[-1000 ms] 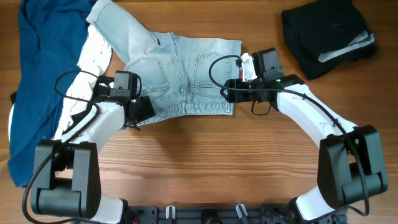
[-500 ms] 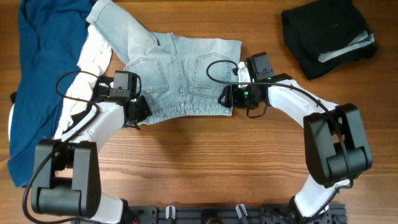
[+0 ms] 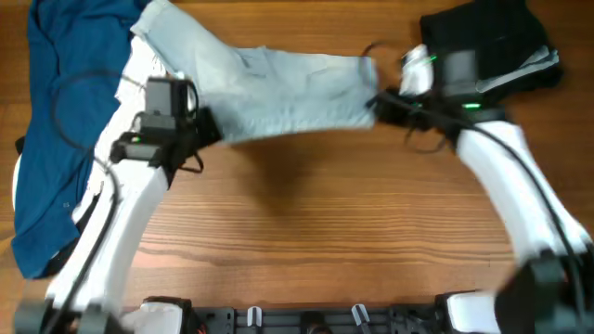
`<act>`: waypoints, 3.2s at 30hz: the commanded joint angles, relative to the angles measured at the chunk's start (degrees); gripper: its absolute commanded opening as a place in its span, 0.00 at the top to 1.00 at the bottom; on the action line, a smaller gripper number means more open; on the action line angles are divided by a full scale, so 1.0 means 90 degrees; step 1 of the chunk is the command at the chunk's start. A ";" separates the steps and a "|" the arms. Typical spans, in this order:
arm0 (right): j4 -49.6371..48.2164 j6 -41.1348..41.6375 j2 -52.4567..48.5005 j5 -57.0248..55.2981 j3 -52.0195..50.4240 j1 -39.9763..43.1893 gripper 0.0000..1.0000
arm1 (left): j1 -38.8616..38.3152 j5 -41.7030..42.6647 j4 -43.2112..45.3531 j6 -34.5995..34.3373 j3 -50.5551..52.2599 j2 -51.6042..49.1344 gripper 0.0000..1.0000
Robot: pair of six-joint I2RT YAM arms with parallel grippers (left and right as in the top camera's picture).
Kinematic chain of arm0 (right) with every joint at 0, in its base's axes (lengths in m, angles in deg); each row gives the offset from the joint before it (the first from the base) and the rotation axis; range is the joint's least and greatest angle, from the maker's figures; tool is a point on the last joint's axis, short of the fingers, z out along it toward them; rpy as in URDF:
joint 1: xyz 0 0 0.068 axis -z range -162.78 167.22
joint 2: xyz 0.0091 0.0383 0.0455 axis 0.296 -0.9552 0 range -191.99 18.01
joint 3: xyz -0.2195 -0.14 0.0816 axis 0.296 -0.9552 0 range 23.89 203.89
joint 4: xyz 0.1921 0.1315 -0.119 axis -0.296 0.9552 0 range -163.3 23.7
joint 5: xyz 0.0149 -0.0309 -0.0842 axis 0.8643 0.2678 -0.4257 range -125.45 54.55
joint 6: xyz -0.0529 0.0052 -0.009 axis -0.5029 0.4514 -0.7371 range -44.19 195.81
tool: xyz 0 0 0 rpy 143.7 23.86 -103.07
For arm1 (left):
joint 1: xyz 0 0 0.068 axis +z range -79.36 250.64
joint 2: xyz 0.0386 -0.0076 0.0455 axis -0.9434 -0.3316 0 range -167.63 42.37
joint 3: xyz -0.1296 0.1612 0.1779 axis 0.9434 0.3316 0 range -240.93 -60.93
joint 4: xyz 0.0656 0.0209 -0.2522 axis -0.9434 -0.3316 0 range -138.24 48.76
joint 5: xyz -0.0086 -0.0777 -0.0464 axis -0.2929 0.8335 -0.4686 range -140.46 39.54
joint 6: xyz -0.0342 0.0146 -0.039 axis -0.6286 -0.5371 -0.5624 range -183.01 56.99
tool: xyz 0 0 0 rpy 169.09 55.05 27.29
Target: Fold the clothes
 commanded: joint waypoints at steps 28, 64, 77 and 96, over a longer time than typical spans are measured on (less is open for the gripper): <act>0.3373 -0.1817 -0.2169 -0.1229 0.4408 0.1175 0.96 | 0.0146 -0.0374 -0.1447 0.0716 -0.3553 -0.1384 0.96; 0.1870 0.0712 -0.3517 -0.3019 0.0287 -0.0095 0.00 | 0.0350 -0.0495 -0.2079 0.1671 -0.3555 -0.2754 0.00; 0.2079 -0.0646 -0.2611 -0.1639 0.0539 0.1693 0.00 | 0.0325 0.0306 -0.0189 0.2006 -0.3558 -0.2866 0.00; 0.2450 -0.0986 0.1052 -0.1484 0.0821 0.1197 0.06 | -0.0386 0.1953 0.0083 0.2832 -0.6909 -0.7266 0.11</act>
